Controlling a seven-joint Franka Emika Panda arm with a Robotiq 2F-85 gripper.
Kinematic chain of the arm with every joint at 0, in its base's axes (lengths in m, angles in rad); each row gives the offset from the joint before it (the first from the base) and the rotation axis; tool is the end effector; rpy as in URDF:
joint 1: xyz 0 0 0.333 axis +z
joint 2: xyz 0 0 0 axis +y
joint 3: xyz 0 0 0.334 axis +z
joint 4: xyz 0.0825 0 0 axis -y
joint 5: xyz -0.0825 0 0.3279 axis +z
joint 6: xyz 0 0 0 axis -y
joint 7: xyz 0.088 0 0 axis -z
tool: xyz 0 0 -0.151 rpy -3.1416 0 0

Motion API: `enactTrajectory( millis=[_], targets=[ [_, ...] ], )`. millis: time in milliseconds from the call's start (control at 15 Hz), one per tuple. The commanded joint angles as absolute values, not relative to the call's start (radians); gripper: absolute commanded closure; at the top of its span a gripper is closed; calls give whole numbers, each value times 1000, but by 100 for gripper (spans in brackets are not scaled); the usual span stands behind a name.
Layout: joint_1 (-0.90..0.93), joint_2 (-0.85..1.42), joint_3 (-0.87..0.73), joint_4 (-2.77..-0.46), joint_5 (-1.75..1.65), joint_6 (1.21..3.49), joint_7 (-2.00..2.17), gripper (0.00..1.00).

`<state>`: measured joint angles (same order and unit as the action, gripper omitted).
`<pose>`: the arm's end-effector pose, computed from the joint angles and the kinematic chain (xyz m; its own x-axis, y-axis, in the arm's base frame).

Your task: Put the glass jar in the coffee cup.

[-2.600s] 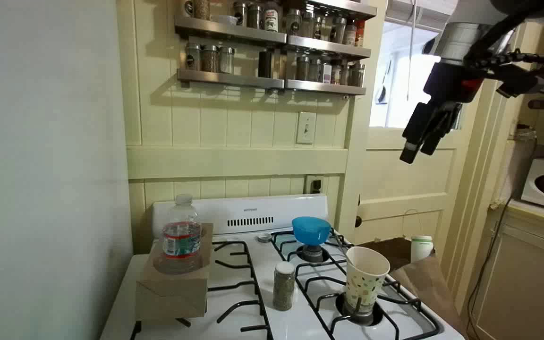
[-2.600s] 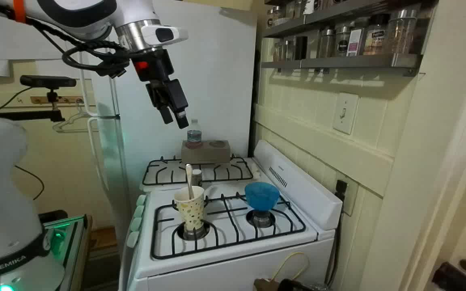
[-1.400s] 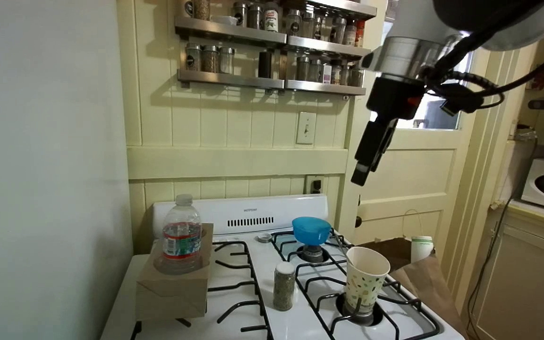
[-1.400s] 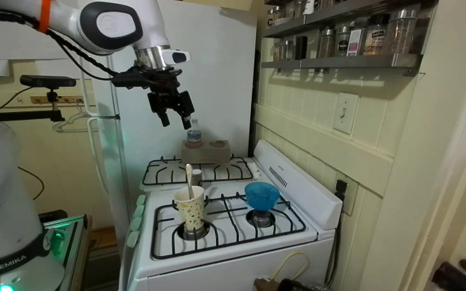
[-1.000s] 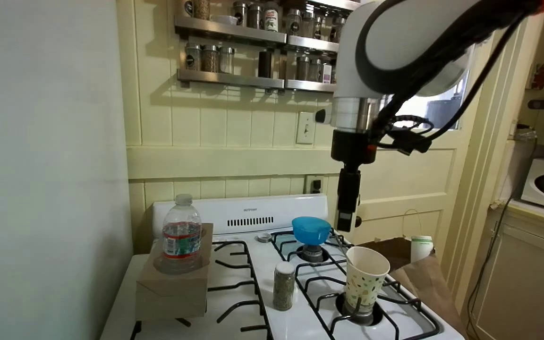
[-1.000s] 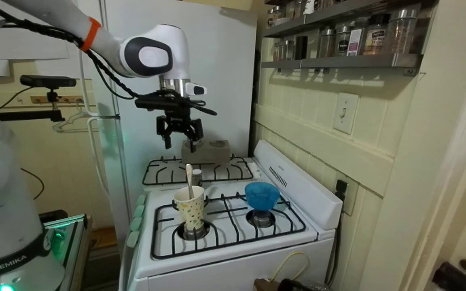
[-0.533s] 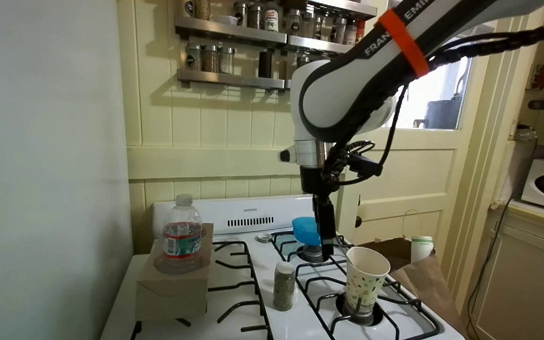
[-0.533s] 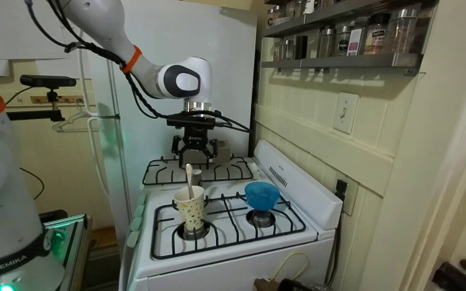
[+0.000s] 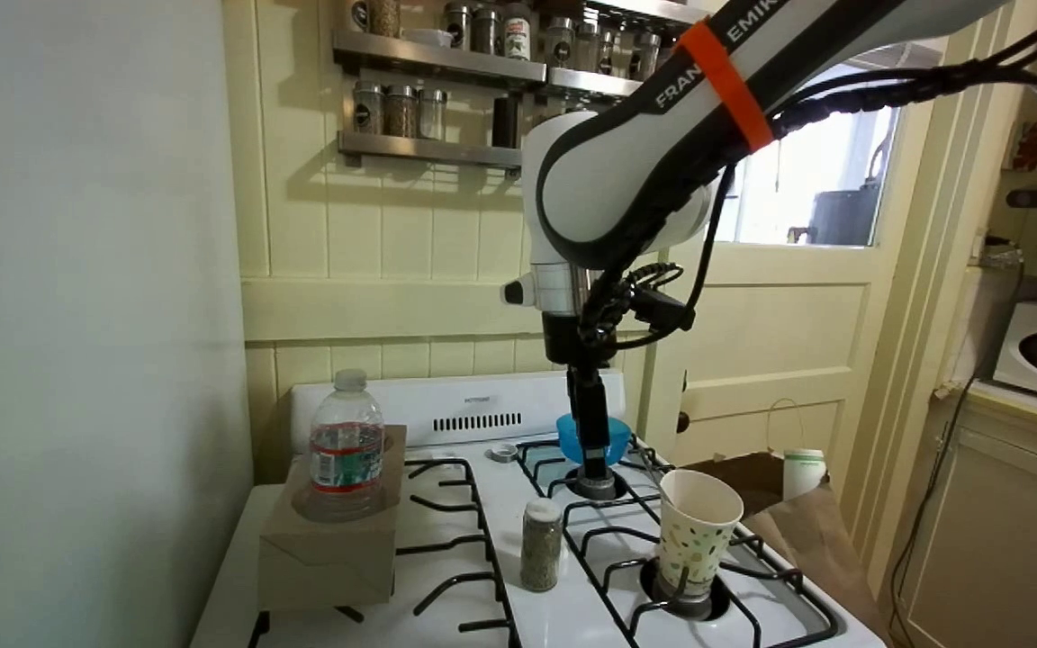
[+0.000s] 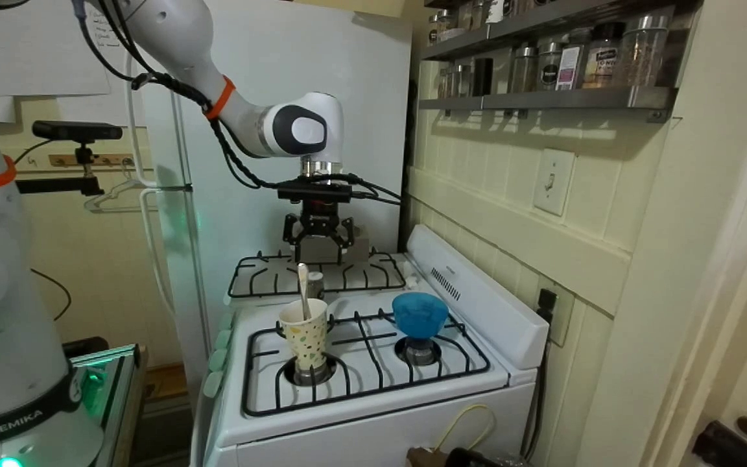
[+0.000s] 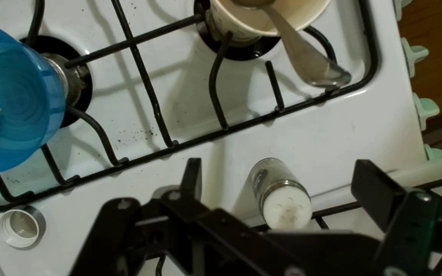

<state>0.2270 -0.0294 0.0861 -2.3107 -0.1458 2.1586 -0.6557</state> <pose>0.4262 0.1263 0.3579 0.4852 0.8578 -0.1695 0.8713 -0.4906 0.0117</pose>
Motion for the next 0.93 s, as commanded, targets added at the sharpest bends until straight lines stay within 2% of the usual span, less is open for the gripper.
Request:
enactTrajectory(
  millis=[0,467,800,867],
  targets=[
    [210,48,123,-2288,-122,2218,-672,0],
    [220,191,194,-2244,-178,2354,-570,0],
    [210,177,198,-2253,-197,2363,-485,8],
    [210,178,197,-2250,-203,2356,-470,14]
  ],
)
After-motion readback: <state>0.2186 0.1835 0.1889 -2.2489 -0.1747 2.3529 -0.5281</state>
